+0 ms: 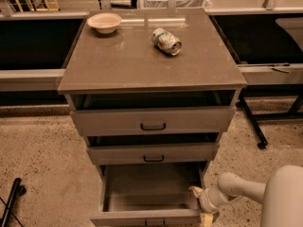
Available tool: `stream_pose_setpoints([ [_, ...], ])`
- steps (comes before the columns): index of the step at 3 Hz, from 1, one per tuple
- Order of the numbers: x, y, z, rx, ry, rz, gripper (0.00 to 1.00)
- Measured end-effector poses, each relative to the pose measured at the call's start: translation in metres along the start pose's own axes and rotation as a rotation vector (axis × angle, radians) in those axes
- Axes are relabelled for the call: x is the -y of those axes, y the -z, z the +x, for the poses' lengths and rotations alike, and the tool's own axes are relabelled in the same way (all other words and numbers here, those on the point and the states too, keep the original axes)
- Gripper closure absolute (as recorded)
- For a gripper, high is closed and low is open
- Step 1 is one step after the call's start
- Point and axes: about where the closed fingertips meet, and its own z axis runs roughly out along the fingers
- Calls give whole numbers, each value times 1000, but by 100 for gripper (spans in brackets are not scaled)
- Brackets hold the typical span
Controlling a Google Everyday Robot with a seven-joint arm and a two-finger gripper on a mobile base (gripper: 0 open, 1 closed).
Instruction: Open bottom drawer
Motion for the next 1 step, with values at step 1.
stream_pose_setpoints([
  [1,0,0,0,0,0,0,0],
])
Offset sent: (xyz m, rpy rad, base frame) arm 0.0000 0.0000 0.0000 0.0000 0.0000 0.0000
